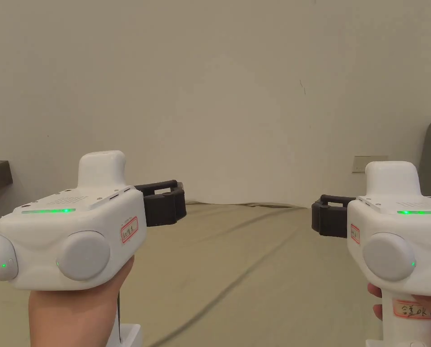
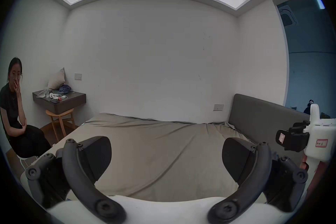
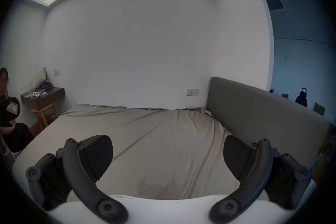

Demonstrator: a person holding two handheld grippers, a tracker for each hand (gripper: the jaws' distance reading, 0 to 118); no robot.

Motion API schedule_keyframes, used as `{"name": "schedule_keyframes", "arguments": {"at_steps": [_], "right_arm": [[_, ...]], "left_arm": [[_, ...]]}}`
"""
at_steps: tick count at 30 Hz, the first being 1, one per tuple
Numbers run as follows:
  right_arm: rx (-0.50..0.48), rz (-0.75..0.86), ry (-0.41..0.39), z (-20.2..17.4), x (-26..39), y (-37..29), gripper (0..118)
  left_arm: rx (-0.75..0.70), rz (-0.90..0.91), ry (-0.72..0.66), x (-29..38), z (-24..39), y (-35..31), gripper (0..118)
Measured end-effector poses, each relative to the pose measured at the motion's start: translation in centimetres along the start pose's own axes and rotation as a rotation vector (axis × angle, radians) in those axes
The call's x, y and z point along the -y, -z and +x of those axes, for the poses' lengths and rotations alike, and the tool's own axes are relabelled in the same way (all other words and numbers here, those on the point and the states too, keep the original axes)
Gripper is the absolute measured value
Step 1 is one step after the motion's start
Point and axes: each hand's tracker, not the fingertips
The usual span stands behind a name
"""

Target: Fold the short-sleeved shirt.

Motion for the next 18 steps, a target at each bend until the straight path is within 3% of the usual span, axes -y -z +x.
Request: {"name": "schedule_keyframes", "arguments": {"at_steps": [2, 6, 8, 18], "right_arm": [[0.045, 0.017, -0.009, 0.2, 0.0, -0.3, 118], [-0.046, -0.014, 0.088, 1.2, -0.4, -0.8, 118], [-0.092, -0.012, 0.090, 1.6, -0.5, -1.1, 118], [-0.081, -0.038, 0.067, 1.0, -0.7, -0.7, 118]], "left_arm": [[-0.002, 0.001, -0.001, 0.0, 0.0, -0.1, 118], [-0.004, 0.000, -0.009, -0.1, -0.1, -0.2, 118], [-0.008, -0.019, -0.006, 0.0, -0.2, -0.2, 118], [0.025, -0.034, 0.000, -0.1, 0.3, -0.1, 118]]}}
